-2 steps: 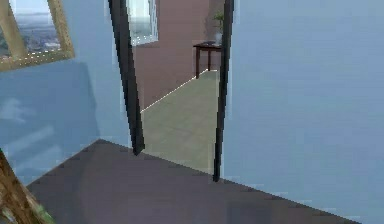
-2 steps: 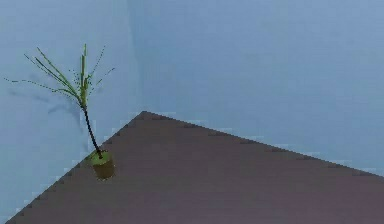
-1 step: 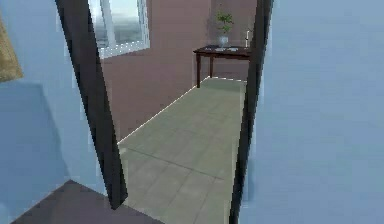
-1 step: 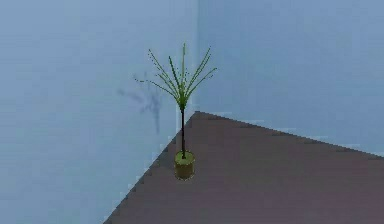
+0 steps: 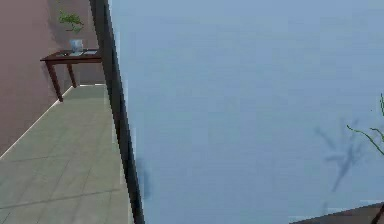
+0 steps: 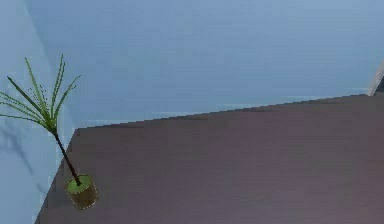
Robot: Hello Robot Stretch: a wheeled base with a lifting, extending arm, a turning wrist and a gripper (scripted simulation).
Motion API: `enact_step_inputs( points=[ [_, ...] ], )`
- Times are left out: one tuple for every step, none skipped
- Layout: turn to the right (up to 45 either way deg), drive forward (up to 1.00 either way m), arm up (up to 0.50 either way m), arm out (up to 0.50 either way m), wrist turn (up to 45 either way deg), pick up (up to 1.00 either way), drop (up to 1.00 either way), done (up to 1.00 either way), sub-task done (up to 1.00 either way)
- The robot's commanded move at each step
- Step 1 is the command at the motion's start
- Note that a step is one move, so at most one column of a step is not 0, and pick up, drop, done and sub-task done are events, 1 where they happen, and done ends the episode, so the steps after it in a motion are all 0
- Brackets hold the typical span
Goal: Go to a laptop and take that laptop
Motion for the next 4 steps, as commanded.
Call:
enact_step_inputs(
  points=[
    [0.0, 0.05, 0.00, 0.00, 0.0, 0.00, 0.00, 0.00, 0.00],
    [-42.0, 0.00, 0.00, 0.00, 0.0, 0.00, 0.00, 0.00, 0.00],
    [0.0, 0.60, 0.00, 0.00, 0.0, 0.00, 0.00, 0.00, 0.00],
    [-45.0, 0.00, 0.00, 0.00, 0.0, 0.00, 0.00, 0.00, 0.00]
  ],
)
